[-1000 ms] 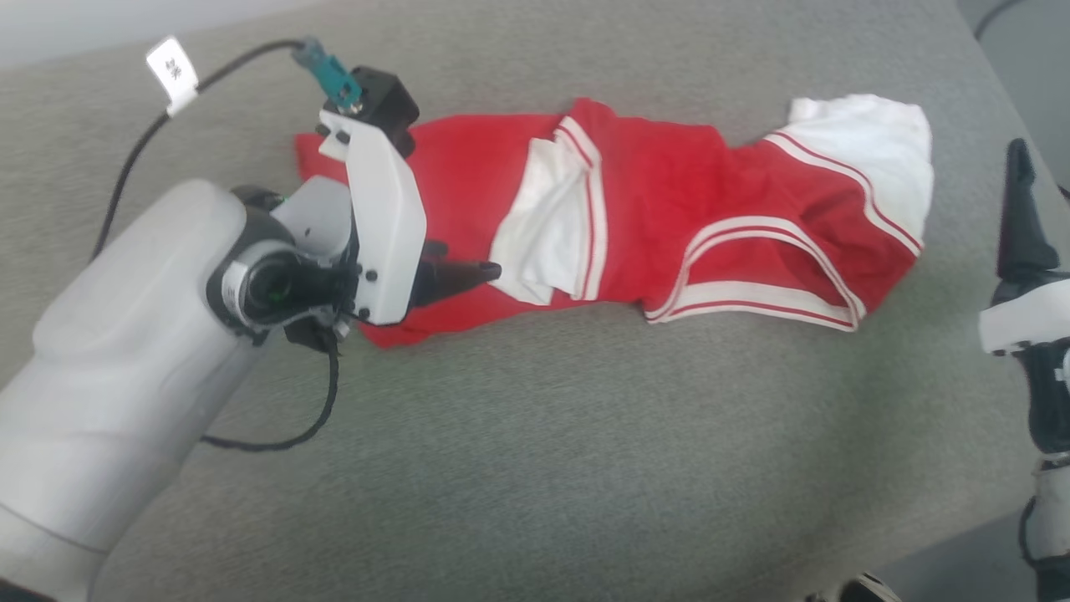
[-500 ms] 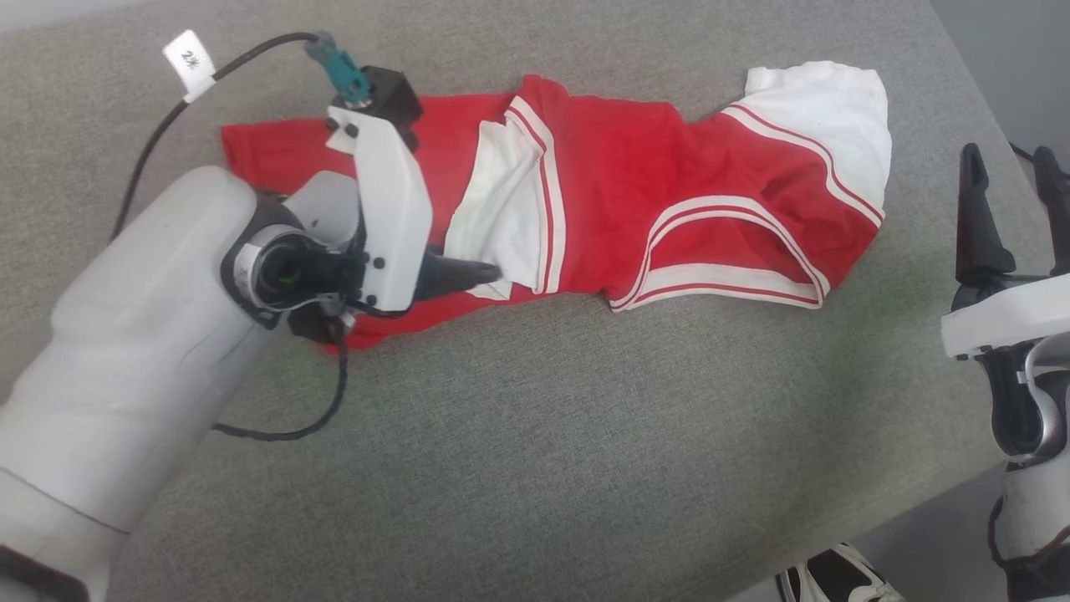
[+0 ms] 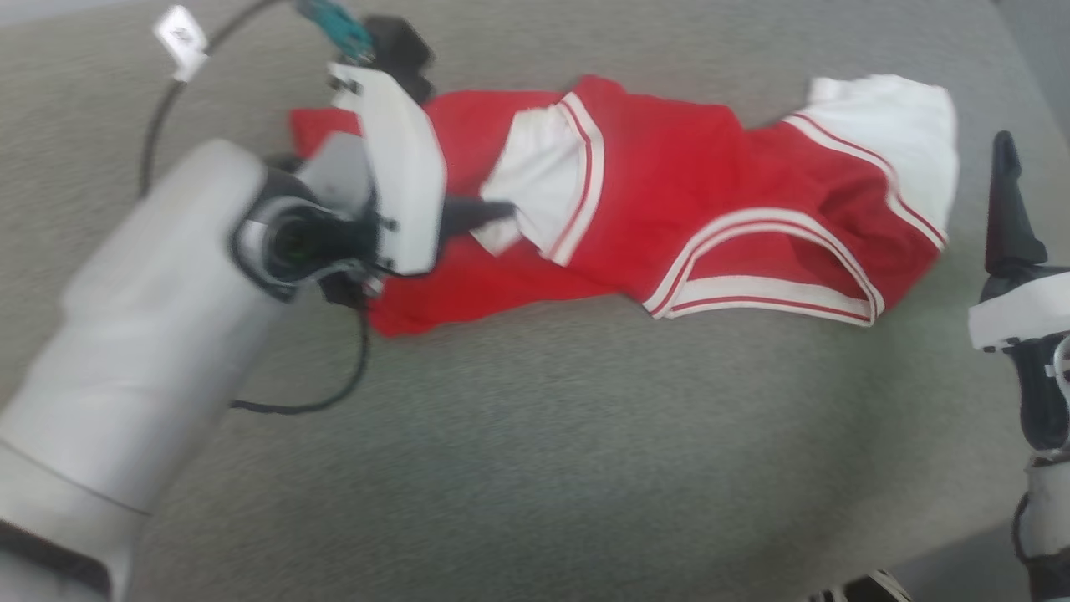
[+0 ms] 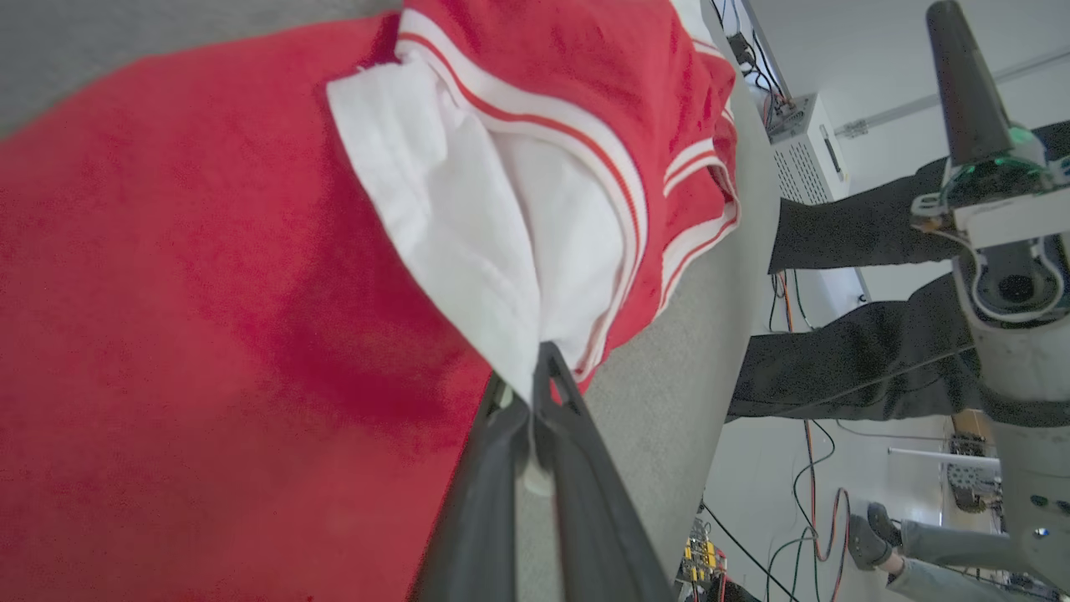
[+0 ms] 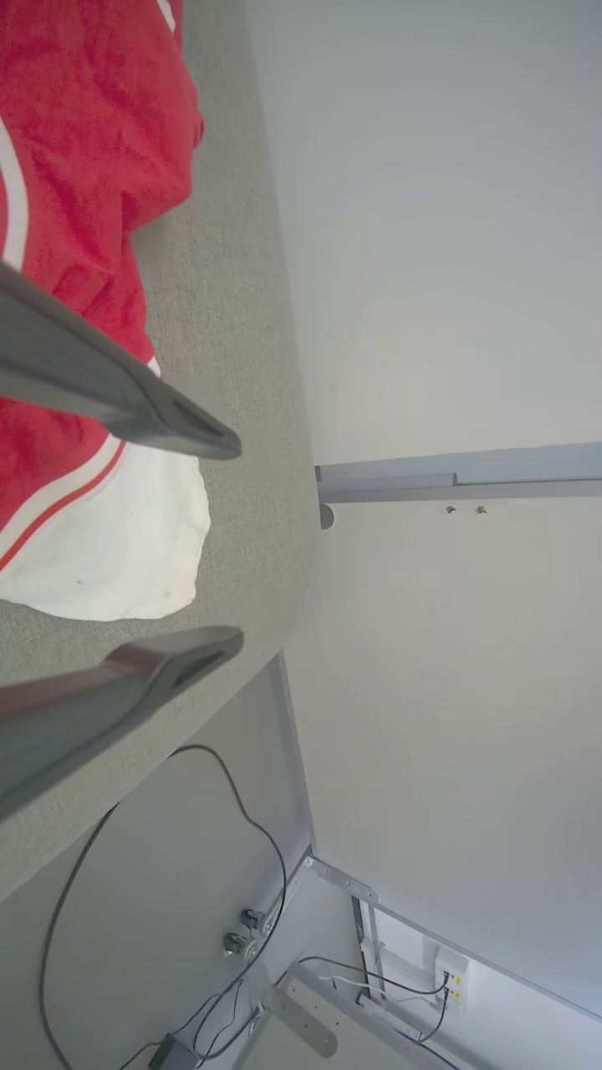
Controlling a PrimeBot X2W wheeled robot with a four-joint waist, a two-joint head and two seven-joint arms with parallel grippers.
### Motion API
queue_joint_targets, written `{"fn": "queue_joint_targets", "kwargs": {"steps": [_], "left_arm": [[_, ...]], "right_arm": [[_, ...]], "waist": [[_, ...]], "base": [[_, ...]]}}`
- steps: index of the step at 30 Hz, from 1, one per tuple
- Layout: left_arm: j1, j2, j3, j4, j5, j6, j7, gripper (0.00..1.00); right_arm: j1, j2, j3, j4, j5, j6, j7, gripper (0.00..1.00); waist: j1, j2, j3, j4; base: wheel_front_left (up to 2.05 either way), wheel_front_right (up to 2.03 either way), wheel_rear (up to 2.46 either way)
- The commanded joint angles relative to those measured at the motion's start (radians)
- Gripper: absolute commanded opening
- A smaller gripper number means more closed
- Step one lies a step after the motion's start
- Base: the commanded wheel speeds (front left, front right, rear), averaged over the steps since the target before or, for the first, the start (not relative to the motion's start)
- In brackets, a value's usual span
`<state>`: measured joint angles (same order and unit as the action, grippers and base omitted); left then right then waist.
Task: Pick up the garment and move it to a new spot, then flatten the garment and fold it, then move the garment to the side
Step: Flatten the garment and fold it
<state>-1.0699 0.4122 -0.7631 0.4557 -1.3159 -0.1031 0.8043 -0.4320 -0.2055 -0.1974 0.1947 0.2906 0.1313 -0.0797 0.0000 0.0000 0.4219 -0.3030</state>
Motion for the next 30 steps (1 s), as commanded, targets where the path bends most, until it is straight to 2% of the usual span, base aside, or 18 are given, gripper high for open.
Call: {"fn": "queue_joint_targets", "kwargs": {"steps": [1,10,14,15,19,28,29,30], "left_arm": [[0.008,0.029,0.021,-0.001,-0.011,-0.008,-0.022,0.0],[0.156,0.202,0.11,-0.055,-0.054,-0.022,-0.117,0.0],[0.232,0.286,0.118,-0.064,-0.026,-0.01,-0.152,0.0],[0.232,0.286,0.118,-0.064,-0.026,-0.01,-0.152,0.0],[0.295,0.345,0.116,-0.039,0.008,0.012,-0.193,0.0],[0.344,0.32,0.095,0.073,0.069,0.014,-0.294,0.0],[0.344,0.315,0.094,0.088,0.072,0.012,-0.311,0.04],[0.346,0.308,0.093,0.101,0.077,0.009,-0.327,0.15]], "right_arm": [[0.012,-0.008,-0.001,-0.013,-0.008,-0.001,0.01,1.0],[0.037,-0.023,0.012,-0.072,-0.024,-0.001,0.078,1.0],[0.045,-0.031,0.027,-0.085,-0.027,-0.001,0.1,1.0],[0.045,-0.031,0.027,-0.085,-0.027,-0.001,0.1,1.0],[0.058,-0.036,0.045,-0.101,-0.031,-0.001,0.121,1.0],[0.065,-0.07,0.102,-0.125,-0.021,-0.001,0.169,1.0],[0.069,-0.078,0.111,-0.128,-0.017,-0.001,0.176,1.0],[0.073,-0.085,0.118,-0.132,-0.015,-0.001,0.183,1.0]], "waist": [[0.0,0.0,-0.024,0.053],[0.0,0.0,-0.08,0.192],[0.0,0.0,-0.093,0.231],[0.0,0.0,-0.093,0.231],[0.0,0.0,-0.099,0.25],[0.0,0.0,-0.106,0.254],[0.0,0.0,-0.109,0.253],[0.0,0.0,-0.111,0.252]], "base": [[0.0,0.0,0.0],[0.0,0.0,0.0],[0.0,0.0,0.0],[0.0,0.0,0.0],[0.0,0.0,0.0],[0.0,0.0,0.0],[0.0,0.0,0.0],[0.0,0.0,0.0]]}}
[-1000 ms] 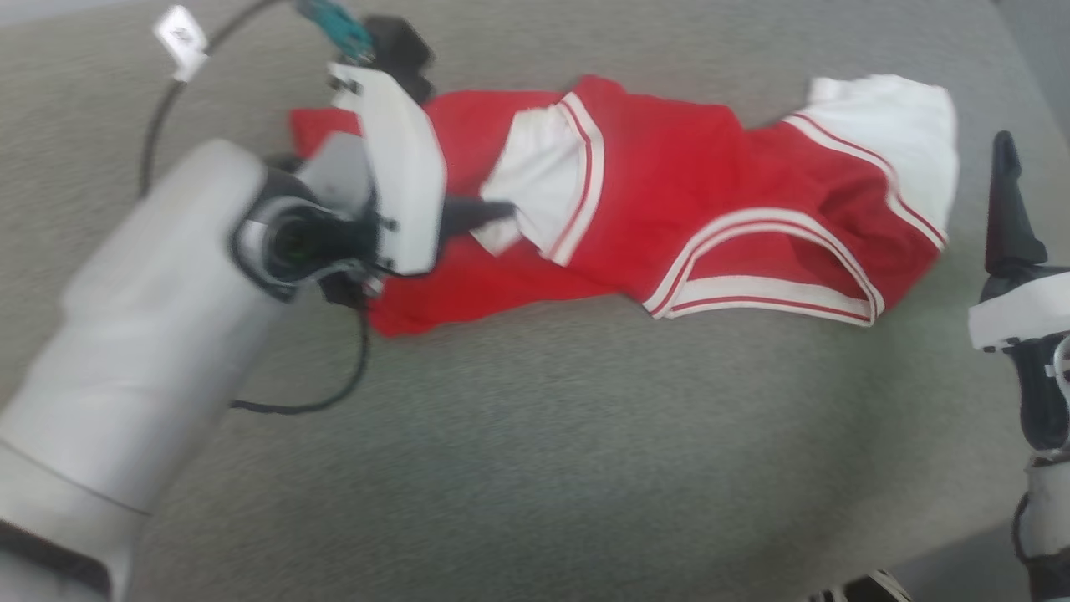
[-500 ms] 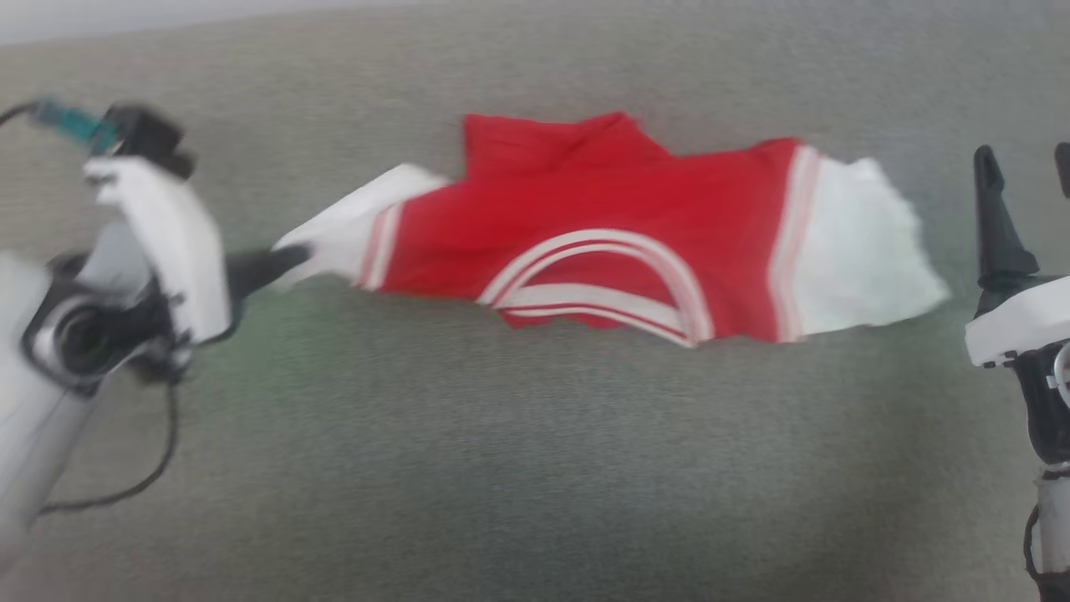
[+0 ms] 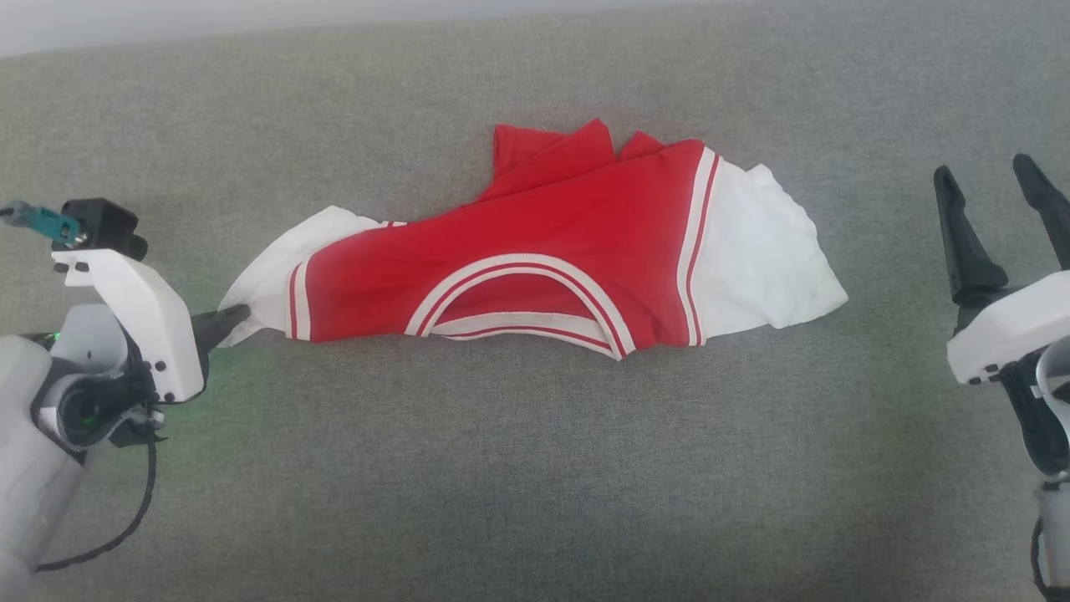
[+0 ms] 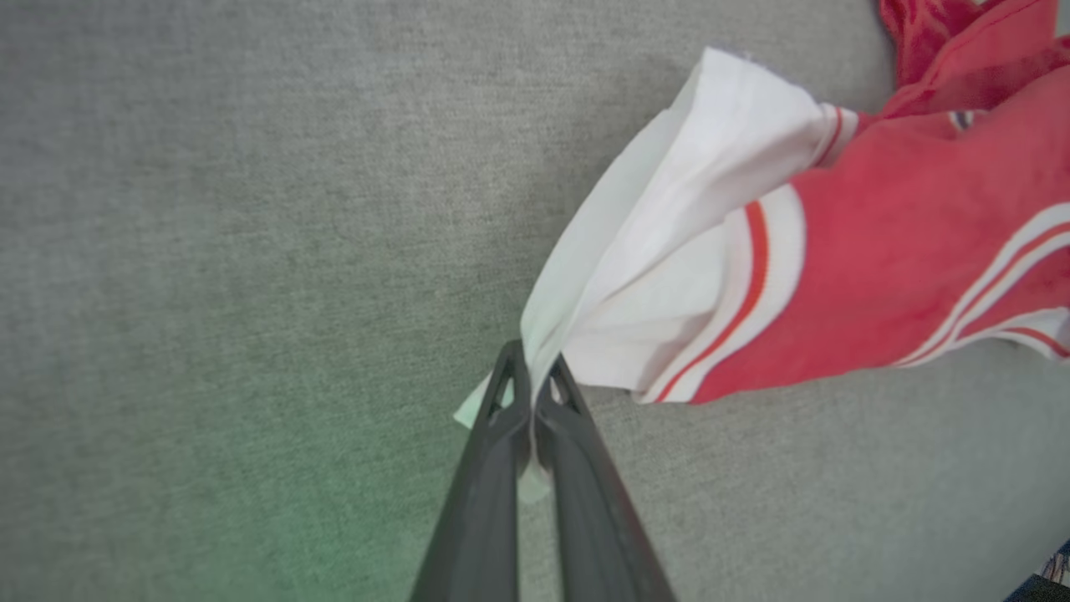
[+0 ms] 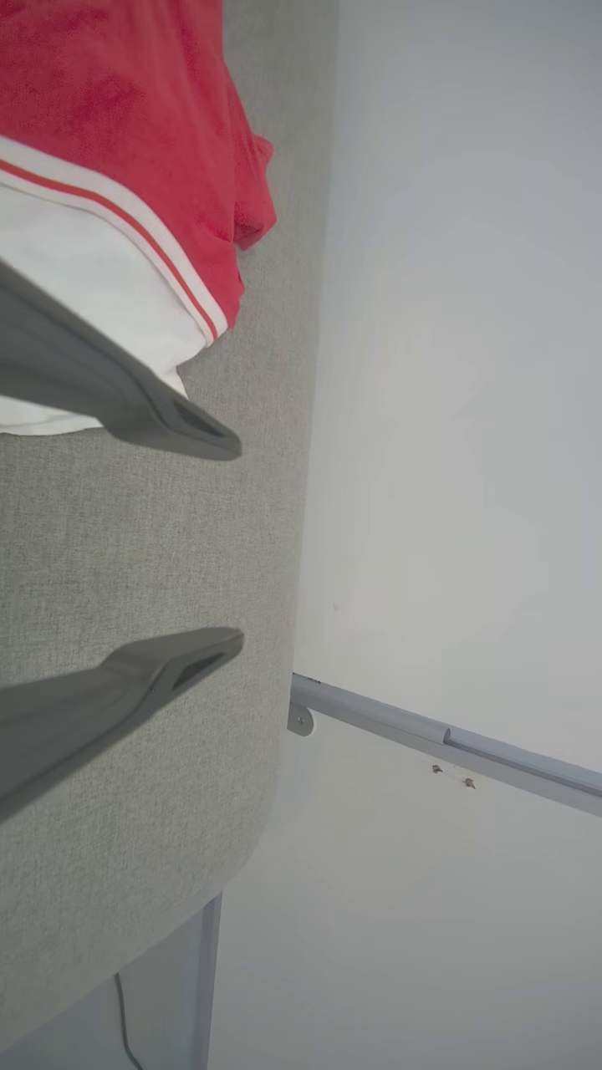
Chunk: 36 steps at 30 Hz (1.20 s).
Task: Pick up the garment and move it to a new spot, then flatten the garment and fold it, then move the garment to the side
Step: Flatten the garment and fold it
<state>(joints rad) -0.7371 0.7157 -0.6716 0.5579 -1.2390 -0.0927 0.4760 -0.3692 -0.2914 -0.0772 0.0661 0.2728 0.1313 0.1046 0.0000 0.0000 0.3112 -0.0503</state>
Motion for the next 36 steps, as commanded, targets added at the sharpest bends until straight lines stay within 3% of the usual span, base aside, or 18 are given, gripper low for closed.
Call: {"fn": "queue_joint_targets", "kwargs": {"steps": [1,2,3,4,11,17,20,23,28,29,32,36], "left_arm": [[0.016,-0.001,0.0,0.013,0.009,-0.006,-0.014,0.22],[0.02,-0.006,-0.004,0.022,0.019,-0.009,-0.034,0.39],[0.023,-0.01,-0.006,0.03,0.03,-0.014,-0.06,0.8],[0.028,-0.019,-0.005,0.038,0.032,-0.019,-0.085,1.0],[0.08,-0.034,0.01,0.045,0.066,-0.036,-0.308,1.0],[0.16,-0.062,0.014,-0.006,0.153,-0.032,-0.583,1.0],[0.21,-0.097,0.023,-0.029,0.19,0.003,-0.699,1.0],[0.258,-0.144,0.061,-0.066,0.24,0.045,-0.738,1.0],[0.382,-0.258,0.274,-0.225,0.416,0.1,-0.741,1.0],[0.382,-0.258,0.274,-0.225,0.416,0.1,-0.741,1.0],[0.452,-0.335,0.397,-0.317,0.549,0.106,-0.742,1.0],[0.53,-0.435,0.513,-0.391,0.704,0.064,-0.742,1.0]], "right_arm": [[0.015,-0.006,0.002,-0.007,0.004,-0.001,0.006,1.0],[0.018,-0.013,0.004,-0.01,0.006,-0.001,0.015,1.0],[0.021,-0.018,0.008,-0.014,0.007,-0.001,0.022,1.0],[0.024,-0.024,0.014,-0.018,0.009,-0.001,0.03,1.0],[0.064,-0.099,0.092,-0.056,0.033,-0.001,0.108,1.0],[0.117,-0.253,0.258,-0.101,0.125,-0.001,0.252,1.0],[0.125,-0.35,0.351,-0.131,0.205,-0.001,0.339,1.0],[0.106,-0.44,0.428,-0.164,0.278,-0.001,0.415,1.0],[0.041,-0.558,0.524,-0.193,0.363,-0.001,0.491,1.0],[0.041,-0.558,0.524,-0.193,0.363,-0.001,0.491,1.0],[-0.009,-0.608,0.581,-0.191,0.386,-0.001,0.509,1.0],[-0.069,-0.655,0.654,-0.162,0.419,-0.001,0.53,1.0]], "waist": [[0.0,0.0,-0.005,0.0],[0.0,0.0,-0.009,0.0],[0.0,0.0,-0.014,0.001],[0.0,0.0,-0.02,0.002],[0.0,0.0,-0.059,0.032],[0.0,0.0,-0.068,0.085],[0.0,0.0,-0.06,0.118],[0.0,0.0,-0.046,0.152],[0.0,0.0,-0.012,0.21],[0.0,0.0,-0.012,0.21],[0.0,0.0,0.01,0.243],[0.0,0.0,0.041,0.279]], "base": [[0.0,0.0,0.0],[0.0,0.0,0.0],[0.0,0.0,0.0],[0.0,0.0,0.0],[0.0,0.0,0.0],[0.0,0.0,0.0],[0.0,0.0,0.0],[0.0,0.0,0.0],[0.0,0.0,0.0],[0.0,0.0,0.0],[0.0,0.0,0.0],[0.0,0.0,0.0]]}}
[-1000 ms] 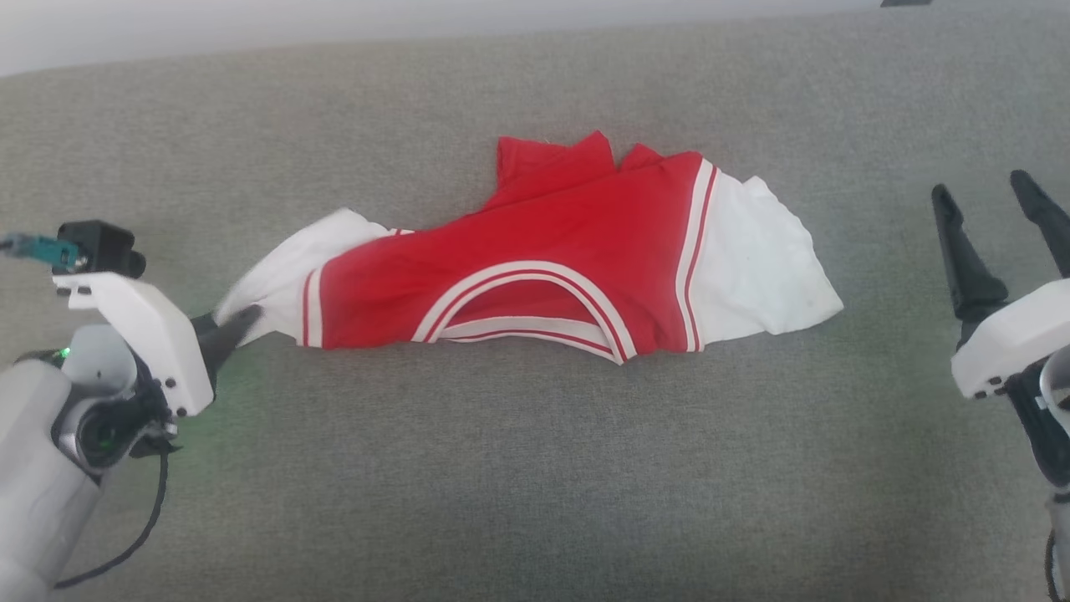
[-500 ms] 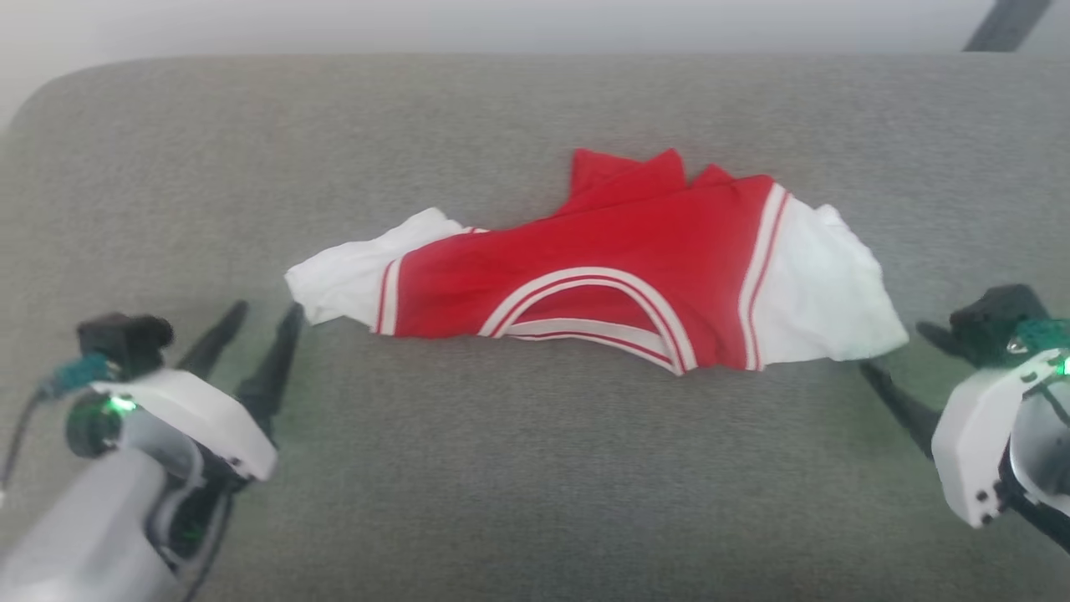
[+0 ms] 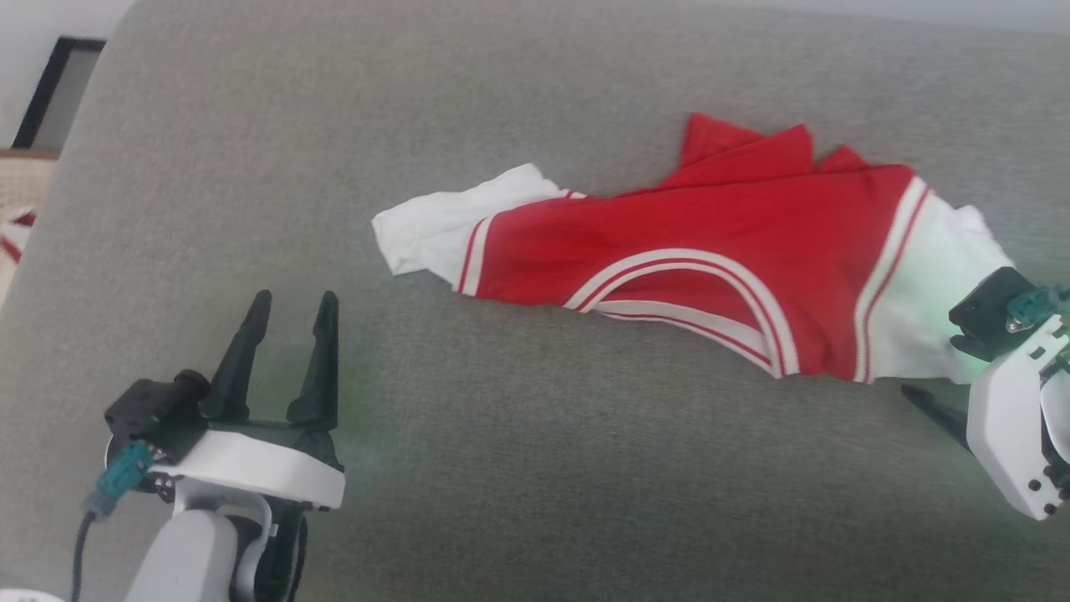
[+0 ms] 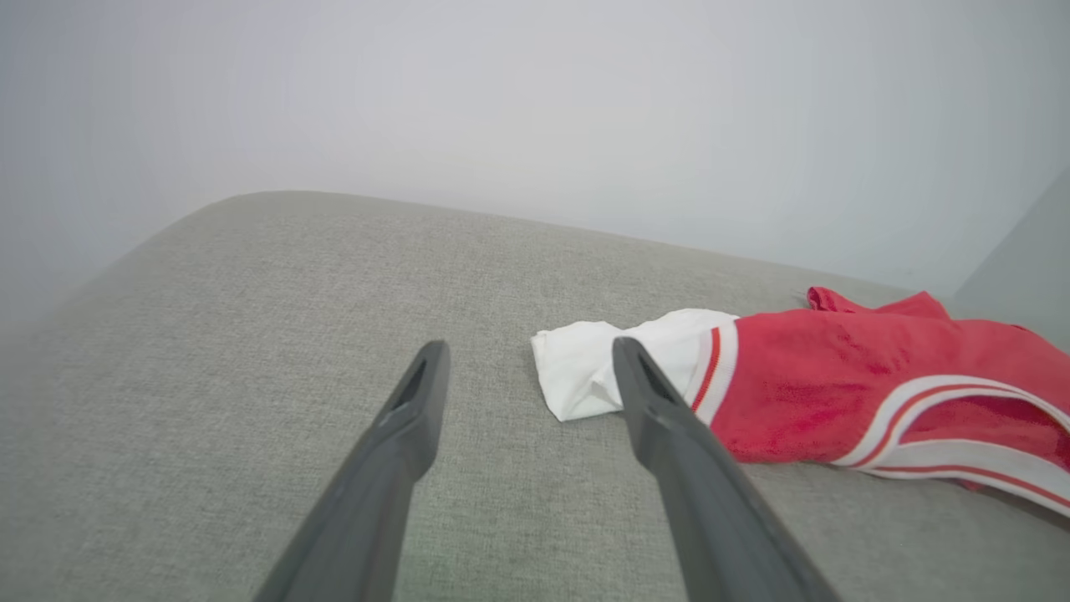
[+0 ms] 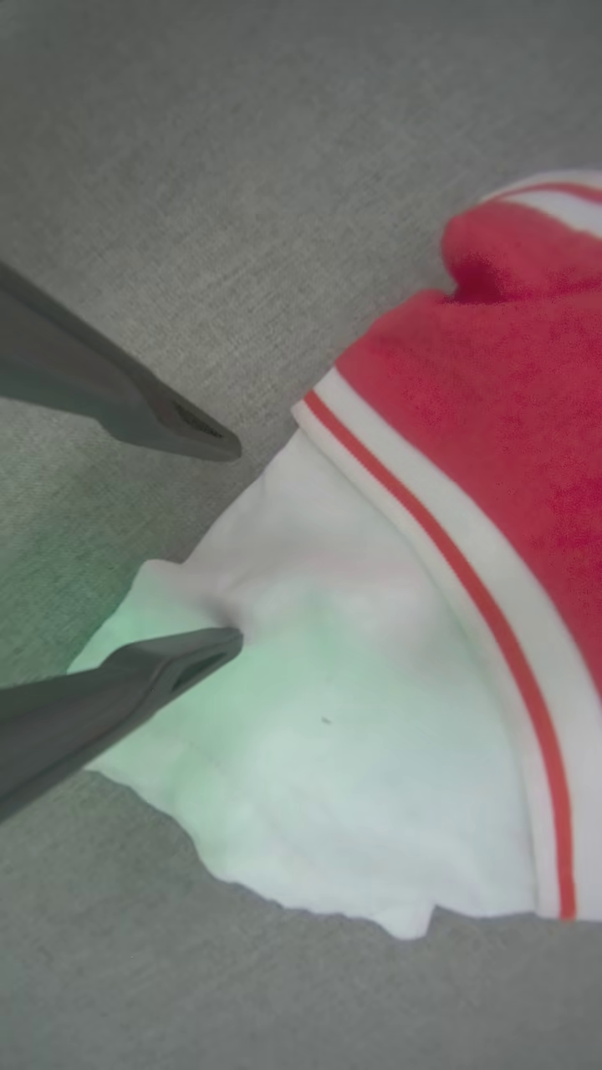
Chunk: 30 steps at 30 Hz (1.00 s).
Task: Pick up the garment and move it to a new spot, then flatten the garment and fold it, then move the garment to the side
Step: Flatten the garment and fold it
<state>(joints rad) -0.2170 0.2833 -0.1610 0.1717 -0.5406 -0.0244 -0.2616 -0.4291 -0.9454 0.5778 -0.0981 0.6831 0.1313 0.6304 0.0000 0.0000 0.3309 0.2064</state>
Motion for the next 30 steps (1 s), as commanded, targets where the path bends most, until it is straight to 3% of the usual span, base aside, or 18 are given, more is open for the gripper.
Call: {"fn": "queue_joint_targets", "kwargs": {"steps": [1,6,7,10,15,18,21,22,25,28,30], "left_arm": [[0.018,-0.024,0.027,-0.017,0.04,-0.016,-0.004,1.0],[0.043,-0.121,0.119,-0.043,0.151,-0.071,-0.005,1.0],[0.045,-0.133,0.133,-0.044,0.165,-0.078,-0.005,1.0],[0.042,-0.157,0.166,-0.047,0.199,-0.094,-0.005,1.0],[0.004,-0.139,0.153,-0.06,0.227,-0.105,-0.005,1.0],[-0.046,-0.044,0.053,-0.067,0.22,-0.106,-0.005,1.0],[-0.131,0.093,-0.088,-0.038,0.179,-0.106,-0.003,1.0],[-0.218,0.195,-0.191,-0.02,0.129,-0.106,0.031,1.0],[-0.345,0.341,-0.392,-0.008,0.011,-0.106,0.148,1.0],[-0.477,0.466,-0.578,-0.007,-0.133,-0.106,0.277,1.0],[-0.558,0.521,-0.685,-0.005,-0.209,-0.106,0.346,1.0]], "right_arm": [[-0.023,-0.007,0.016,0.01,0.013,-0.001,0.004,1.0],[-0.065,-0.027,0.107,0.058,0.024,-0.001,0.008,1.0],[-0.07,-0.028,0.124,0.069,0.025,-0.001,0.01,0.65],[-0.083,-0.032,0.167,0.091,0.026,-0.001,0.007,0.03],[-0.117,-0.035,0.201,0.105,0.025,-0.001,-0.015,0.0],[-0.137,-0.034,0.2,0.102,0.021,-0.002,-0.028,0.0],[-0.15,-0.032,0.196,0.097,0.017,-0.002,-0.038,0.0],[-0.157,-0.026,0.194,0.091,0.015,-0.002,-0.04,0.0],[-0.172,-0.012,0.202,0.085,0.007,-0.002,-0.04,0.0],[-0.192,0.005,0.214,0.08,-0.002,-0.002,-0.041,0.0],[-0.205,0.015,0.221,0.08,-0.007,-0.002,-0.039,0.0]], "waist": [[0.0,0.0,0.029,0.03],[0.0,0.0,0.056,0.054],[0.0,0.0,0.059,0.056],[0.0,0.0,0.064,0.056],[0.0,0.0,0.067,0.037],[0.0,0.0,0.069,0.021],[0.0,0.0,0.076,0.007],[0.0,0.0,0.084,-0.006],[0.0,0.0,0.096,-0.029],[0.0,0.0,0.114,-0.052],[0.0,0.0,0.127,-0.065]], "base": [[0.0,0.0,0.0],[0.0,0.0,0.0],[0.0,0.0,0.0],[0.0,0.0,0.0],[0.0,0.0,0.0],[0.0,0.0,0.0],[0.0,0.0,0.0],[0.0,0.0,0.0],[0.0,0.0,0.0],[0.0,0.0,0.0],[0.0,0.0,0.0]]}}
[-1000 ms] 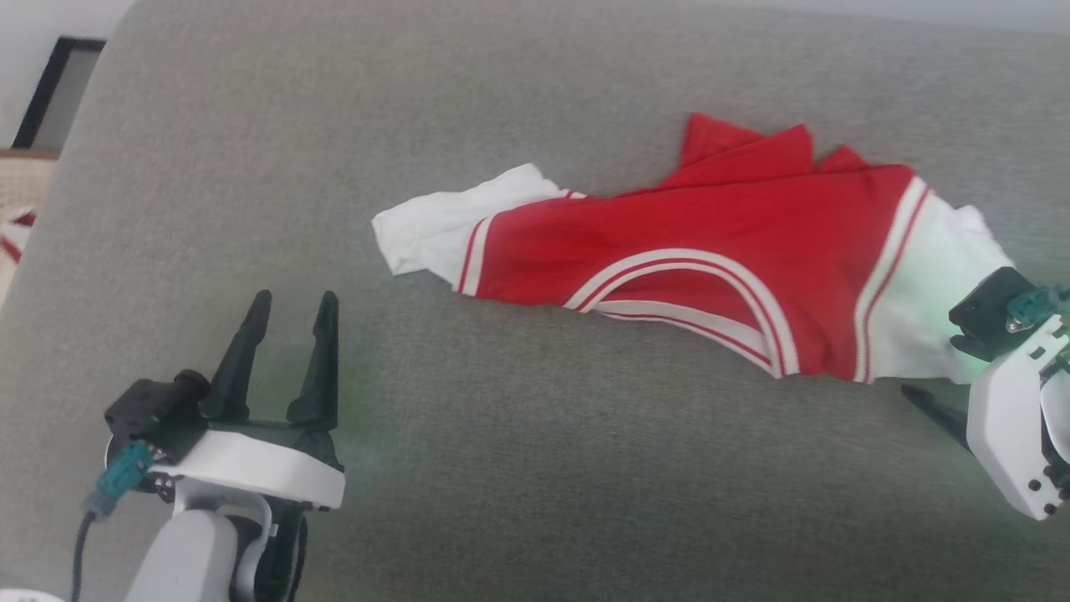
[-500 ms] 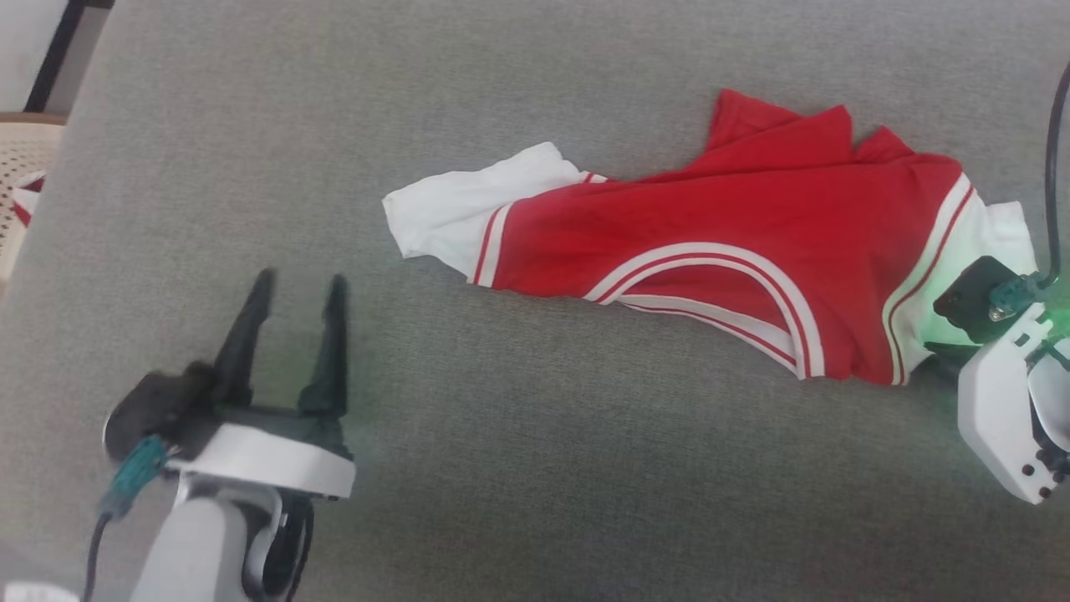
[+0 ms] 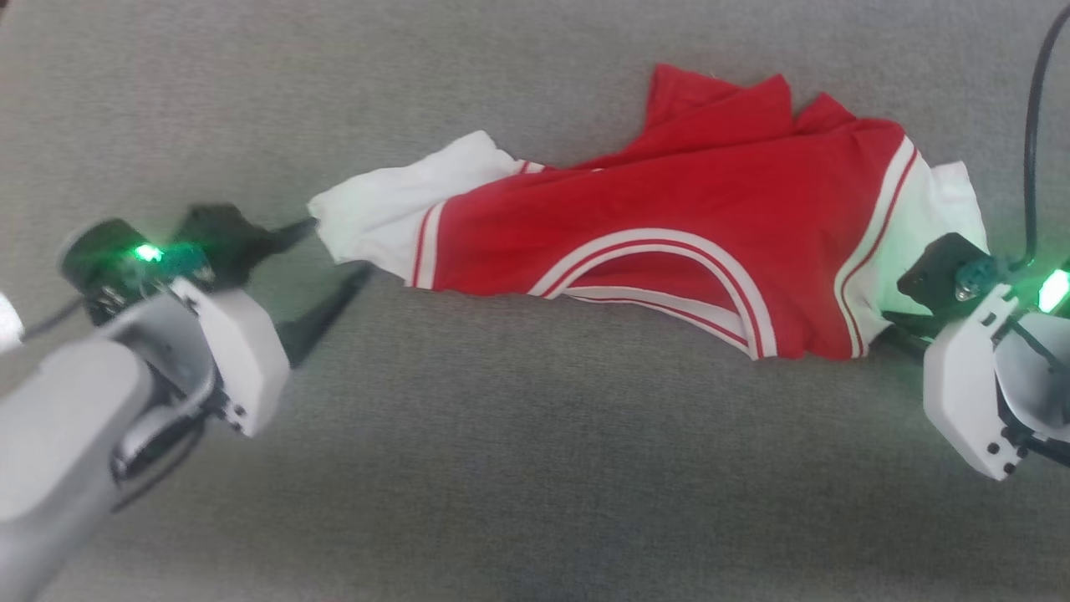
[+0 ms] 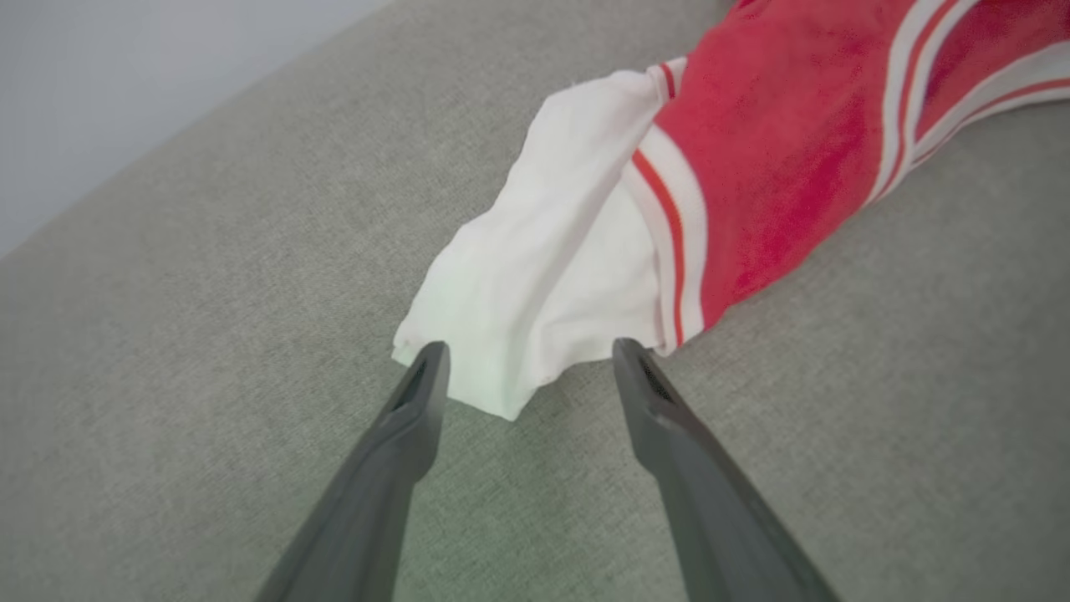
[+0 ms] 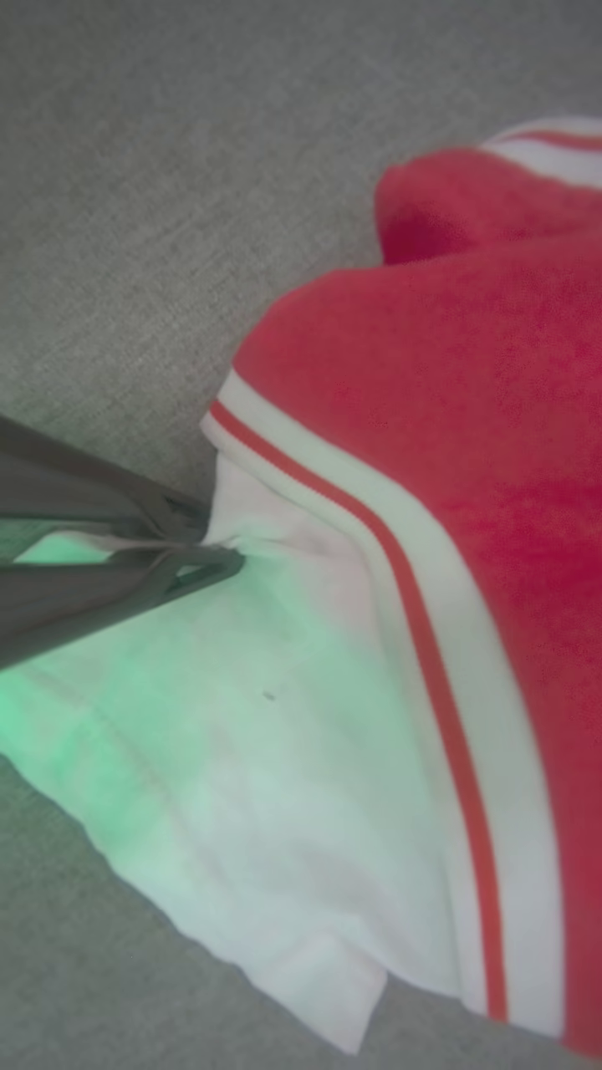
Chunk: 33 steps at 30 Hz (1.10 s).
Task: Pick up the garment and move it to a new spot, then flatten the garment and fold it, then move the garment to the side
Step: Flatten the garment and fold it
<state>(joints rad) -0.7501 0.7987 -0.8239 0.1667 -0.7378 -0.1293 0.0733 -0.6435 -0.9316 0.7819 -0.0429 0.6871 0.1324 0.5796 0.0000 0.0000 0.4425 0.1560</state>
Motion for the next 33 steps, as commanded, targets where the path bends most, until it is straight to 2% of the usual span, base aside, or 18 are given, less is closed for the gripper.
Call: {"fn": "queue_joint_targets", "kwargs": {"steps": [1,3,6,7,9,14,15,16,17,20,26,33], "left_arm": [[-0.067,0.028,-0.078,-0.005,-0.037,-0.002,0.036,1.0],[-0.148,0.06,-0.175,-0.001,-0.077,-0.001,0.07,1.0],[-0.243,0.079,-0.316,0.004,-0.122,-0.002,0.09,1.0],[-0.243,0.079,-0.316,0.004,-0.122,-0.002,0.09,1.0],[-0.312,0.083,-0.379,0.028,-0.131,-0.001,0.072,1.0],[-0.365,0.048,-0.454,0.092,-0.169,-0.001,0.058,1.0],[-0.367,0.042,-0.458,0.097,-0.172,-0.001,0.05,0.85],[-0.366,0.037,-0.46,0.1,-0.185,-0.001,0.045,0.33],[-0.362,0.033,-0.461,0.099,-0.202,-0.001,0.043,0.0],[-0.344,0.05,-0.46,0.075,-0.232,-0.002,0.037,0.0],[-0.344,0.096,-0.456,0.014,-0.381,-0.002,-0.066,0.0],[-0.382,0.151,-0.453,-0.097,-0.548,-0.002,-0.202,0.0]], "right_arm": [[0.002,0.006,0.02,0.025,-0.013,-0.003,0.014,0.0],[-0.01,0.01,0.024,0.027,-0.015,-0.004,0.017,0.0],[-0.026,0.017,0.032,0.031,-0.02,-0.007,0.022,0.0],[-0.026,0.017,0.032,0.031,-0.02,-0.007,0.022,0.0],[-0.036,0.021,0.04,0.033,-0.023,-0.007,0.026,0.0],[-0.052,0.03,0.056,0.043,-0.025,-0.008,0.021,0.0],[-0.054,0.032,0.06,0.044,-0.024,-0.008,0.02,0.0],[-0.055,0.033,0.061,0.045,-0.024,-0.008,0.017,0.0],[-0.056,0.035,0.061,0.045,-0.023,-0.008,0.014,0.0],[-0.055,0.034,0.045,0.038,-0.022,-0.008,-0.011,0.0],[-0.024,0.015,-0.054,-0.017,-0.009,-0.003,-0.078,0.0],[0.068,-0.032,-0.286,-0.13,0.04,-0.002,-0.075,0.0]], "waist": [[0.0,0.0,0.022,-0.021],[0.0,0.0,0.036,-0.031],[0.0,0.0,0.056,-0.043],[0.0,0.0,0.056,-0.043],[0.0,0.0,0.068,-0.05],[0.0,0.0,0.085,-0.06],[0.0,0.0,0.086,-0.062],[0.0,0.0,0.085,-0.064],[0.0,0.0,0.083,-0.067],[0.0,0.0,0.067,-0.074],[0.0,0.0,0.012,-0.087],[0.0,0.0,-0.024,-0.095]], "base": [[0.0,0.0,0.0],[0.0,0.0,0.0],[0.0,0.0,0.0],[0.0,0.0,0.0],[0.0,0.0,0.0],[0.0,0.0,0.0],[0.0,0.0,0.0],[0.0,0.0,0.0],[0.0,0.0,0.0],[0.0,0.0,0.0],[0.0,0.0,0.0],[0.0,0.0,0.0]]}}
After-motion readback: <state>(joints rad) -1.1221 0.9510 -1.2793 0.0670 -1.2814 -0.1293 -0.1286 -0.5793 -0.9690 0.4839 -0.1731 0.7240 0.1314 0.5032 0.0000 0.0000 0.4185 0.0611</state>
